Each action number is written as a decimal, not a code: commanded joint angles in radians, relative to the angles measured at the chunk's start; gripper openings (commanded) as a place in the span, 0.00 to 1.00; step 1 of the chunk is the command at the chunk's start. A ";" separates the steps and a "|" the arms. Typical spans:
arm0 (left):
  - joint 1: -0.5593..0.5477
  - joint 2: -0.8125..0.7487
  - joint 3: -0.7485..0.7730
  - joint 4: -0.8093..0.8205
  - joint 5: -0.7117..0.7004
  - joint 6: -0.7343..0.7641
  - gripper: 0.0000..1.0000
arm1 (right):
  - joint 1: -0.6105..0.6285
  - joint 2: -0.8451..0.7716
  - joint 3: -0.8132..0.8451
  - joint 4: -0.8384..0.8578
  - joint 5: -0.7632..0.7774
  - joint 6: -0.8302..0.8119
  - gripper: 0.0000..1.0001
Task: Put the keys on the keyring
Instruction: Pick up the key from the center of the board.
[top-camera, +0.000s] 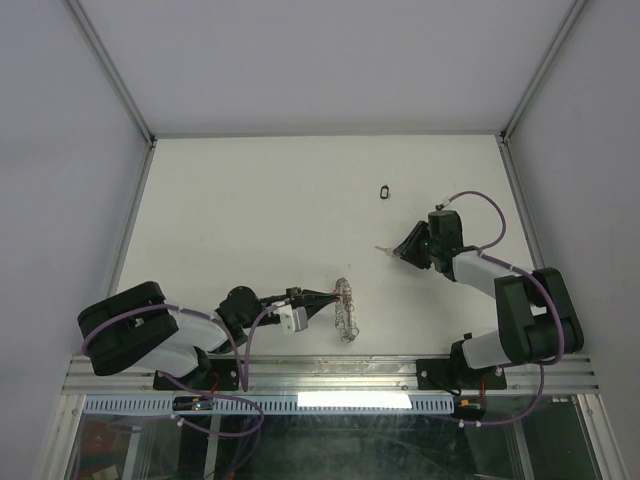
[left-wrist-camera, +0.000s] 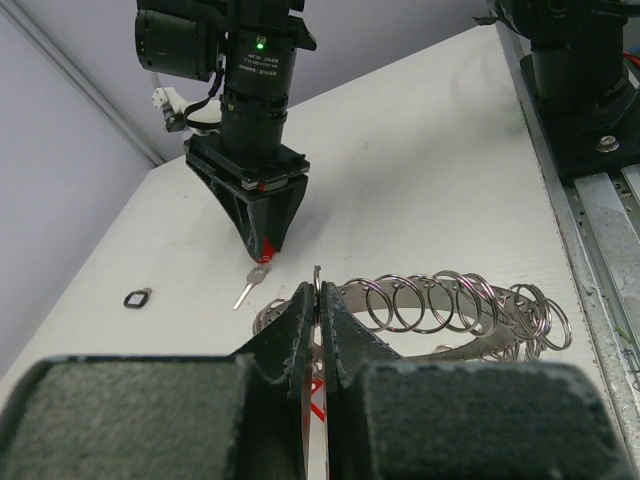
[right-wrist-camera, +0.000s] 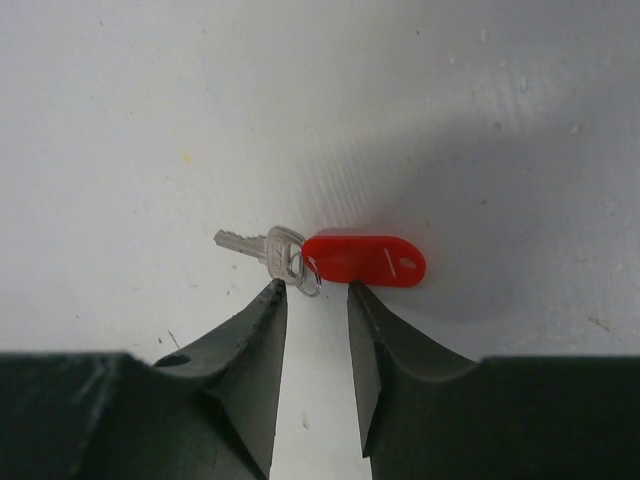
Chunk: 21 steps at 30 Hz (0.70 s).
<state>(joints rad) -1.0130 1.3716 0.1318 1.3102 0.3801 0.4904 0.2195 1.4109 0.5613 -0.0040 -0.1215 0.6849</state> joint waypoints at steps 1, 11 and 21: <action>0.002 0.012 0.002 0.051 0.038 0.005 0.00 | -0.017 0.033 -0.012 0.109 -0.015 0.020 0.34; 0.002 0.023 0.002 0.054 0.038 0.013 0.00 | -0.044 0.068 -0.020 0.141 -0.099 0.024 0.28; 0.002 0.026 0.000 0.053 0.039 0.017 0.00 | -0.045 0.069 -0.014 0.131 -0.133 0.011 0.28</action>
<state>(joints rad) -1.0130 1.3911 0.1318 1.3254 0.3946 0.4915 0.1791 1.4696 0.5491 0.1112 -0.2390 0.7059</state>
